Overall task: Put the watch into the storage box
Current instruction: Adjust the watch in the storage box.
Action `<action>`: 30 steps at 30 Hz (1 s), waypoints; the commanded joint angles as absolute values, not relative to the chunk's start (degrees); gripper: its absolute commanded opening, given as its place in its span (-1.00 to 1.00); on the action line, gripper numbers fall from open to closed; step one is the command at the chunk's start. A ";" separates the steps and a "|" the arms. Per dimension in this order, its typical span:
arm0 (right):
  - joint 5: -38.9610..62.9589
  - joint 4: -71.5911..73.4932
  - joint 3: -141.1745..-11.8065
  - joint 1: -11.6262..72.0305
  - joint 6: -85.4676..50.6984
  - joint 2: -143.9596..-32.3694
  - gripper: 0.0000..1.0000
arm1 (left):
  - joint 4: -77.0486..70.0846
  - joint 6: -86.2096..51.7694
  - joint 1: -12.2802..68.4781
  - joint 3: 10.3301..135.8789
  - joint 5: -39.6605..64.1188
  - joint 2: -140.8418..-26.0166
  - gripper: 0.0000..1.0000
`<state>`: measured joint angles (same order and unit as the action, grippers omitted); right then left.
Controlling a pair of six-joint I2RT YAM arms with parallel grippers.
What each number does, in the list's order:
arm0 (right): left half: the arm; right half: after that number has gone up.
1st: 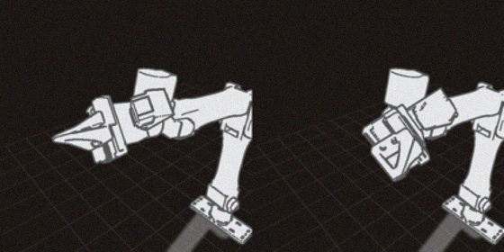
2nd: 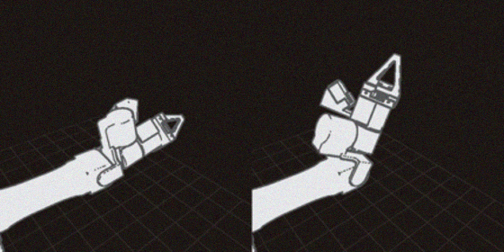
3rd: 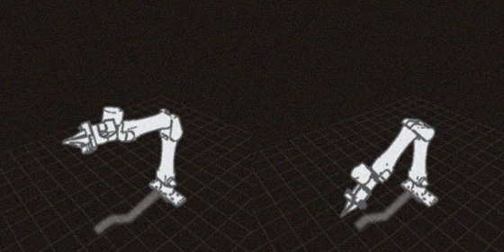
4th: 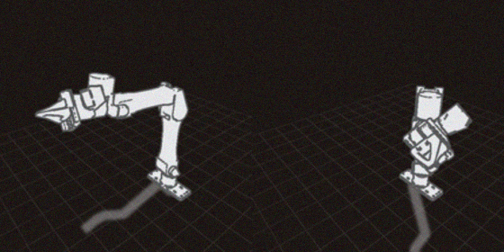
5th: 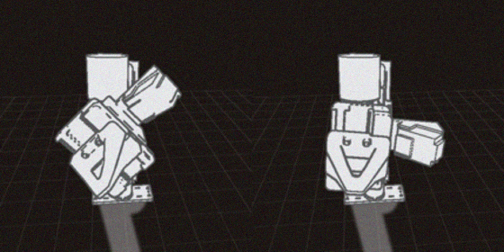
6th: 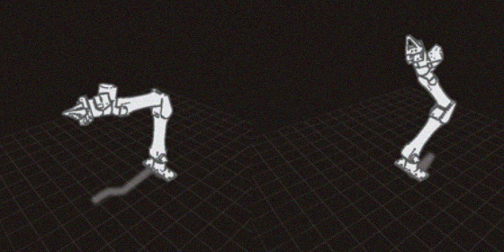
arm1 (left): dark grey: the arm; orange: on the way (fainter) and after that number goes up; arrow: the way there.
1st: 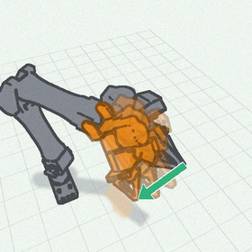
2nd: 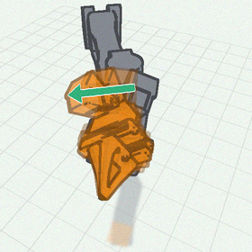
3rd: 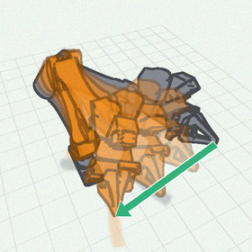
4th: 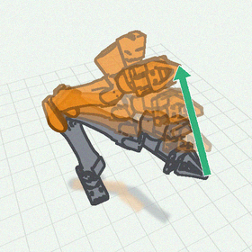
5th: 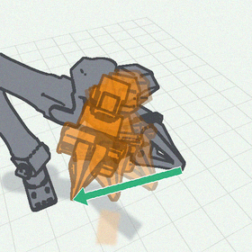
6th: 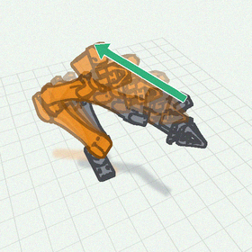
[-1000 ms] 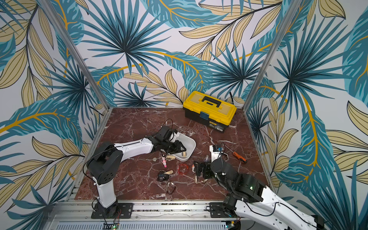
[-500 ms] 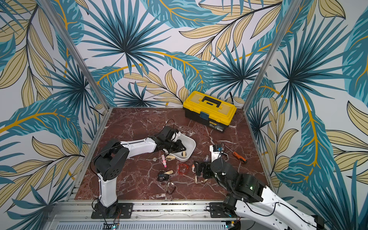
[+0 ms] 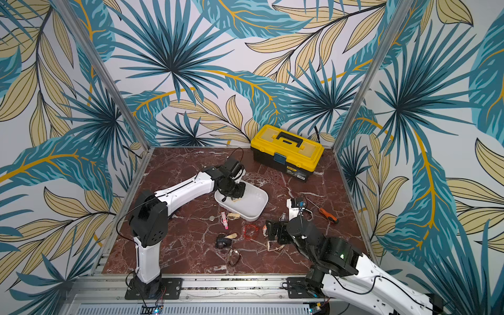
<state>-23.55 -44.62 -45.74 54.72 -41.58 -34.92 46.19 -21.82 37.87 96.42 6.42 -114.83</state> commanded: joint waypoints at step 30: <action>-23.10 -50.62 -49.80 54.29 -44.17 -40.67 0.99 | 51.78 -16.09 41.31 102.70 -1.80 -116.81 0.57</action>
<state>-23.09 -48.03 -48.29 54.43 -43.09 -40.16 54.37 -14.37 41.43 104.31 -2.72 -125.29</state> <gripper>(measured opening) 0.995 0.781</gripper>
